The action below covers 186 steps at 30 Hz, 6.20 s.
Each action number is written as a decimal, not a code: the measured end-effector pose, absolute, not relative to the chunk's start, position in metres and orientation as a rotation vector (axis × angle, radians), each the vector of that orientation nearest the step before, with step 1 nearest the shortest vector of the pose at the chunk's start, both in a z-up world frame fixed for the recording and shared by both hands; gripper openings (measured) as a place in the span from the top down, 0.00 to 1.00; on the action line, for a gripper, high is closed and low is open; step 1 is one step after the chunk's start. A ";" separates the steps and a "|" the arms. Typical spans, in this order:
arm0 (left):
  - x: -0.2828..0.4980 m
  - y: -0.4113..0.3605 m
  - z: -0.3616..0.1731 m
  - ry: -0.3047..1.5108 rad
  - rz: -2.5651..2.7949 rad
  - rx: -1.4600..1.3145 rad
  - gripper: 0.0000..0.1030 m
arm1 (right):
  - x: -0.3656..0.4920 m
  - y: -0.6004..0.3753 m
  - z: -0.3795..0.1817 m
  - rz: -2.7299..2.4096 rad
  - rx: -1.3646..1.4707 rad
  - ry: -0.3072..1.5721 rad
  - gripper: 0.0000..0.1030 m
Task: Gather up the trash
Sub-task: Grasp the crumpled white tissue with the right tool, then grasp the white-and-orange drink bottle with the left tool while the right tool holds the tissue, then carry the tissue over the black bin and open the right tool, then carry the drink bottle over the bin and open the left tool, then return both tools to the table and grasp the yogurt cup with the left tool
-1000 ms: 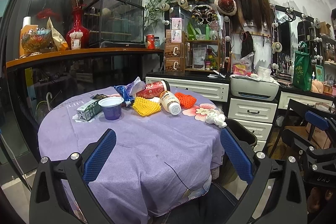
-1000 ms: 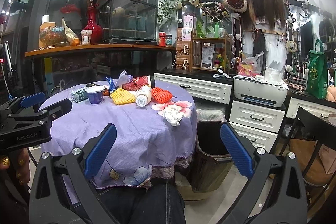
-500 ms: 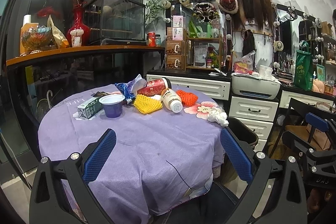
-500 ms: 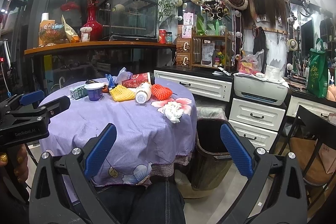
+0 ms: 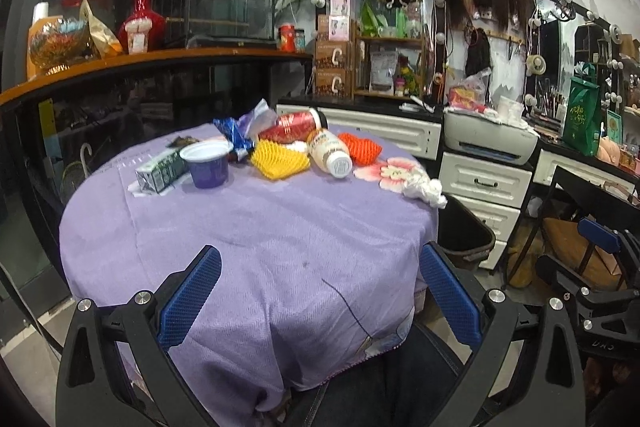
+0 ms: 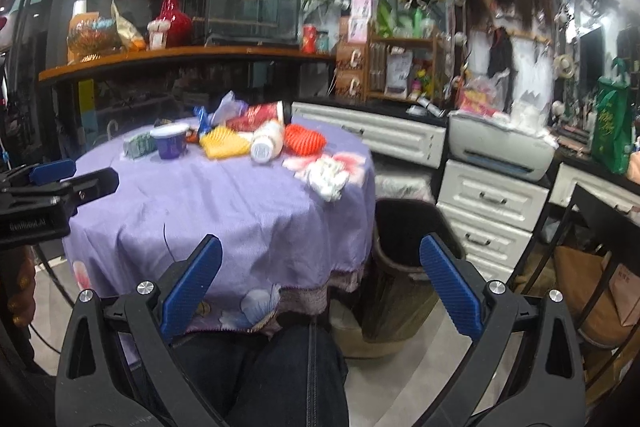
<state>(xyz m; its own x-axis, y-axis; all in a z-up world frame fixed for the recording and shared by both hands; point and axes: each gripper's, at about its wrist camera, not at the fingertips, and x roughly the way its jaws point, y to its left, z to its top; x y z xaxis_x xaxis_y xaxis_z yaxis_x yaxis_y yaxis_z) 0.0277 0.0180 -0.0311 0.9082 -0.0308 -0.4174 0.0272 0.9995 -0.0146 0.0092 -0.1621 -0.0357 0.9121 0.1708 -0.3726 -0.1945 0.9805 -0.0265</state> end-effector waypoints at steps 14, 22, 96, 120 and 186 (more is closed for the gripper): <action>0.077 0.047 -0.048 0.643 -0.099 -0.070 0.05 | 0.107 -0.154 -0.059 0.241 -0.021 0.614 0.05; 0.121 0.065 -0.035 0.667 -0.130 -0.075 0.05 | 0.200 -0.128 -0.040 0.268 -0.118 0.633 0.05; 0.299 -0.003 0.004 0.763 -0.283 -0.140 0.41 | 0.272 -0.228 -0.032 0.293 0.081 0.571 0.61; 0.304 -0.173 -0.045 0.839 -0.620 -0.121 0.41 | 0.424 -0.329 -0.227 0.025 0.174 0.994 0.35; 0.283 -0.224 -0.041 0.719 -0.500 0.126 0.13 | 0.230 -0.362 -0.121 -0.084 0.103 0.681 0.22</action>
